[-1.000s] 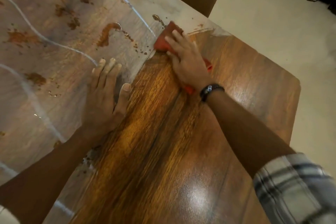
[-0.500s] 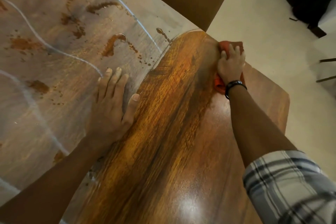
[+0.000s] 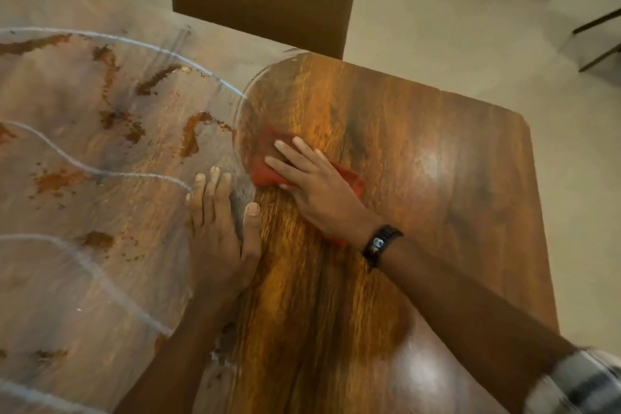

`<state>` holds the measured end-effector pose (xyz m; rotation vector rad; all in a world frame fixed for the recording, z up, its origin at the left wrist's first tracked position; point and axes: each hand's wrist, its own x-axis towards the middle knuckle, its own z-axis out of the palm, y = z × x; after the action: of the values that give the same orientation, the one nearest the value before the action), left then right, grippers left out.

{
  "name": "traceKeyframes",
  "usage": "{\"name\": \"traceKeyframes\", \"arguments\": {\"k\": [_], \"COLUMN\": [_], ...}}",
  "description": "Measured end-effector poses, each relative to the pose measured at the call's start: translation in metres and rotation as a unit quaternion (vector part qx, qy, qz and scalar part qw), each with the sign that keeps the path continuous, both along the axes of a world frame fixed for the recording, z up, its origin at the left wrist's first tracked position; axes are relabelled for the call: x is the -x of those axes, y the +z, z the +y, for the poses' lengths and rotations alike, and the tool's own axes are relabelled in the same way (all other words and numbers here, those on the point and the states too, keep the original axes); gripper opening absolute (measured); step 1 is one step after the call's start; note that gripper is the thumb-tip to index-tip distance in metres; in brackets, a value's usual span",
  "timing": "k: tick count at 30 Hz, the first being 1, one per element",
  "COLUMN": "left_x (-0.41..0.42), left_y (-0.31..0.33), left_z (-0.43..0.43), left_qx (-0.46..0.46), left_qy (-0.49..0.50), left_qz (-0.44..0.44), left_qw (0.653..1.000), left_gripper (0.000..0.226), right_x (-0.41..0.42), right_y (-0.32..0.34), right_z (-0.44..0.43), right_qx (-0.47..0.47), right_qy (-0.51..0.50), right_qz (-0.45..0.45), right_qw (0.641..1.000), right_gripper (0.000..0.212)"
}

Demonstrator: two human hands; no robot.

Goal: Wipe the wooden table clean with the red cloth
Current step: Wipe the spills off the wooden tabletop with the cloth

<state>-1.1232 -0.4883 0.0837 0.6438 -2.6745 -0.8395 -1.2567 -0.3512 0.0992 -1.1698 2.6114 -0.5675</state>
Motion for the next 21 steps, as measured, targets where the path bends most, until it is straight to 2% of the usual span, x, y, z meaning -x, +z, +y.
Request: {"name": "traceKeyframes", "arguments": {"k": [5,7,9,12,17,19,21], "left_x": [0.000,0.000,0.001,0.000,-0.004,-0.011,-0.025], "left_y": [-0.002,-0.004,-0.005,-0.009,-0.011,-0.008,-0.005], "left_z": [-0.001,-0.003,-0.004,-0.005,-0.005,-0.008,-0.004], "left_qx": [-0.009,-0.004,0.005,0.003,-0.048,-0.059,-0.050], "left_qy": [-0.021,-0.020,-0.022,-0.018,-0.013,-0.027,-0.070], "left_qz": [0.007,0.008,0.009,0.018,0.045,0.035,0.016], "left_qw": [1.000,1.000,1.000,1.000,0.998,0.997,0.996], "left_gripper": [0.064,0.065,0.067,0.068,0.068,0.070,0.071], "right_x": [0.020,0.044,0.051,0.021,-0.105,-0.143,-0.163], "right_y": [0.011,0.013,0.010,0.002,-0.007,-0.004,0.000], "right_z": [0.107,0.121,0.106,0.059,0.033,0.066,0.120], "right_qx": [-0.005,0.006,0.004,0.018,0.030,0.025,0.027], "right_qy": [-0.211,-0.303,-0.338,-0.256,-0.100,-0.090,-0.137], "right_qz": [-0.031,-0.039,-0.027,-0.011,0.003,-0.007,-0.017], "right_qw": [0.977,0.952,0.941,0.966,0.995,0.996,0.990], "right_gripper": [0.047,0.047,0.046,0.045,0.047,0.050,0.053]}}
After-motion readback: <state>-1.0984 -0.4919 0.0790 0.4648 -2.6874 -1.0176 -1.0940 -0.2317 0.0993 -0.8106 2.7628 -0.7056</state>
